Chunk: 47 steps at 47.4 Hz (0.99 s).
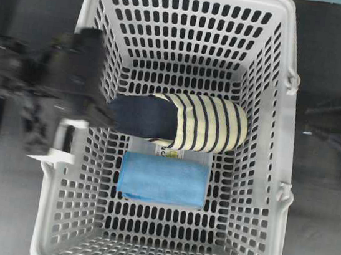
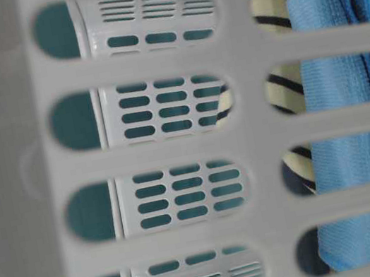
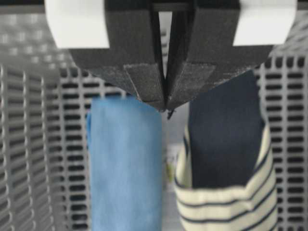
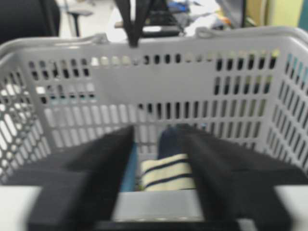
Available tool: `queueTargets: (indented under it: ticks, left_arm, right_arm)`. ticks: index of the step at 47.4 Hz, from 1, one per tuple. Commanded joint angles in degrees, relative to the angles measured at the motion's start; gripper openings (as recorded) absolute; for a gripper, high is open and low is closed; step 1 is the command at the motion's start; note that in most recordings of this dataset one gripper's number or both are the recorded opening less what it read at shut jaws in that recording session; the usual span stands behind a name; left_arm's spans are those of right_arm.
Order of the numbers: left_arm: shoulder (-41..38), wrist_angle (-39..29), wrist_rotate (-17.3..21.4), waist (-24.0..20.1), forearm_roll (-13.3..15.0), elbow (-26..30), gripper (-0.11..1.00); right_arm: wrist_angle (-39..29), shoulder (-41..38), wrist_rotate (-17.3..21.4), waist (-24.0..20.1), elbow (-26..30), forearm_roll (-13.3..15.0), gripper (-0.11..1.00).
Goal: Pick up the blue cloth from the shopping basket with the left arm.
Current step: 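Move the left gripper over the basket and lower it onto the blue cloth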
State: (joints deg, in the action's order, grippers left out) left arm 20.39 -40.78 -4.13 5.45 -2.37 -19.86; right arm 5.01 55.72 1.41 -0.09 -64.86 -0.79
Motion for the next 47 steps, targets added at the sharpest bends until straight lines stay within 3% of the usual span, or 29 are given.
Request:
queueTargets:
  ticks: [1,5,7,11,18,23,47]
  left_arm:
    - [-3.6,-0.4,0.0,0.4,-0.2,3.9,0.01]
    - [-6.8,-1.3,-0.3,0.4,-0.2,5.5,0.03]
    - [-8.4,-1.9,-0.3,0.5,-0.3,6.5,0.08]
    - [-11.5,-3.2,-0.4,1.1,-0.3,9.1,0.27]
    - [-17.4,-7.9,-0.4,2.2,-0.2,13.8,0.70]
    - [-21.0,-9.9,-0.5,2.7,-0.2,15.6,0.89]
    - [-30.3,-5.7,-5.2,5.2,-0.3,17.1,0.85]
  right_arm:
    - [0.2,-0.3,0.1,-0.1,1.5,-0.2,0.52]
    - [0.1,-0.3,0.0,0.0,1.5,-0.2,0.73]
    - [0.1,-0.4,-0.1,0.1,1.5,-0.3,0.77]
    - [0.1,-0.4,-0.1,0.2,1.4,-0.2,0.77]
    - [0.4,-0.3,-0.2,0.3,1.5,-0.2,0.76]
    - [0.2,-0.3,-0.1,0.2,1.4,-0.2,0.76]
    - [-1.1,-0.3,-0.4,0.0,1.2,-0.2,0.75]
